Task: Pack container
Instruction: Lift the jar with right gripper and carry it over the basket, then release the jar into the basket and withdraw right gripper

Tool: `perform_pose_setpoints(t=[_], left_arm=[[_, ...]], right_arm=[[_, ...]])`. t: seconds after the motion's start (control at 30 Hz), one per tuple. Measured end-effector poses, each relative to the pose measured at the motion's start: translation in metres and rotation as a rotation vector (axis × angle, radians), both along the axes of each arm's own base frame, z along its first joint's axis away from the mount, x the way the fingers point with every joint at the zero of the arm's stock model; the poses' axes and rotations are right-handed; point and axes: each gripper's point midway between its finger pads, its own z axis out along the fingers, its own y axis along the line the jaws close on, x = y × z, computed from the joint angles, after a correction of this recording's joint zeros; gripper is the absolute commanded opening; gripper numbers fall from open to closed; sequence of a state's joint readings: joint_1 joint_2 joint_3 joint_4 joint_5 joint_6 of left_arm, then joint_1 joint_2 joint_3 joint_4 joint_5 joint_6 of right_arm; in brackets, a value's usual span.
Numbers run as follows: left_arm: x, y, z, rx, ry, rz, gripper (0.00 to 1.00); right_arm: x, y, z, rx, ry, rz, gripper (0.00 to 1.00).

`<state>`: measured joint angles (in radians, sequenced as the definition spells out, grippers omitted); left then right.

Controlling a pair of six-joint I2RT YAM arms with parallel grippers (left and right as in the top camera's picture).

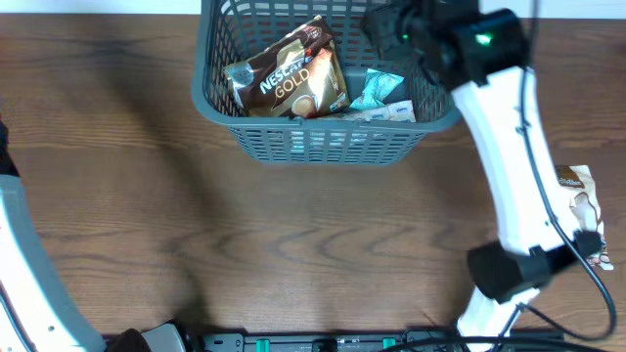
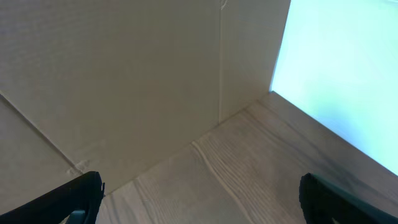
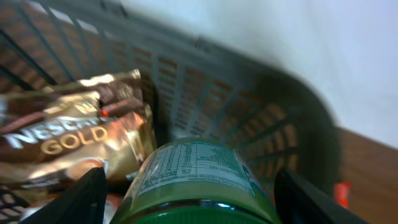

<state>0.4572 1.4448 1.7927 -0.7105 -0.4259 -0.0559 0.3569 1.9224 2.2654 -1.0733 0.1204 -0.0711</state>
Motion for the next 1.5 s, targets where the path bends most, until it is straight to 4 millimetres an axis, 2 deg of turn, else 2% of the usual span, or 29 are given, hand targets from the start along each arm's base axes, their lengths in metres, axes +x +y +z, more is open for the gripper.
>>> perform_pose_setpoints(t=[0.2, 0.4, 0.57, 0.63, 0.73, 0.77, 0.8, 0.83, 0.87, 0.9, 1.17, 1.27, 1.33, 1.4, 1.47, 1.5], left_arm=[[0.0, 0.0, 0.0, 0.0, 0.0, 0.0, 0.99], [0.0, 0.0, 0.0, 0.0, 0.0, 0.0, 0.98], [0.0, 0.0, 0.0, 0.0, 0.0, 0.0, 0.98], [0.0, 0.0, 0.0, 0.0, 0.0, 0.0, 0.98], [0.0, 0.0, 0.0, 0.0, 0.0, 0.0, 0.98], [0.0, 0.0, 0.0, 0.0, 0.0, 0.0, 0.99], [0.0, 0.0, 0.0, 0.0, 0.0, 0.0, 0.99], [0.0, 0.0, 0.0, 0.0, 0.0, 0.0, 0.99], [0.0, 0.0, 0.0, 0.0, 0.0, 0.0, 0.99], [0.0, 0.0, 0.0, 0.0, 0.0, 0.0, 0.99], [0.0, 0.0, 0.0, 0.0, 0.0, 0.0, 0.99], [0.0, 0.0, 0.0, 0.0, 0.0, 0.0, 0.99], [0.0, 0.0, 0.0, 0.0, 0.0, 0.0, 0.99], [0.0, 0.0, 0.0, 0.0, 0.0, 0.0, 0.99], [0.0, 0.0, 0.0, 0.0, 0.0, 0.0, 0.98], [0.0, 0.0, 0.0, 0.0, 0.0, 0.0, 0.99]], right_arm=[[0.022, 0.0, -0.068, -0.053, 0.139, -0.027, 0.01], [0.027, -0.003, -0.137, -0.113, 0.304, -0.035, 0.01], [0.026, -0.002, -0.187, -0.149, 0.42, -0.032, 0.01], [0.024, -0.003, -0.202, -0.161, 0.459, -0.031, 0.01], [0.023, -0.003, -0.211, -0.169, 0.48, -0.031, 0.01], [0.023, -0.003, -0.212, -0.168, 0.481, -0.031, 0.04], [0.023, -0.003, -0.212, -0.168, 0.481, -0.031, 0.25], [0.023, -0.003, -0.211, -0.169, 0.481, -0.031, 0.69], [0.022, -0.003, -0.212, -0.167, 0.484, -0.034, 0.87], [0.021, -0.003, -0.212, -0.171, 0.488, -0.033, 0.99], [0.018, -0.003, -0.211, -0.17, 0.496, -0.031, 0.99], [0.017, 0.0, -0.198, -0.163, 0.471, -0.026, 0.99], [0.017, 0.004, -0.174, -0.146, 0.424, -0.021, 0.99], [0.014, 0.007, -0.138, -0.115, 0.355, -0.026, 0.99], [0.006, 0.003, -0.085, -0.071, 0.26, -0.048, 0.99], [-0.002, -0.003, -0.052, -0.047, 0.199, -0.07, 0.99]])
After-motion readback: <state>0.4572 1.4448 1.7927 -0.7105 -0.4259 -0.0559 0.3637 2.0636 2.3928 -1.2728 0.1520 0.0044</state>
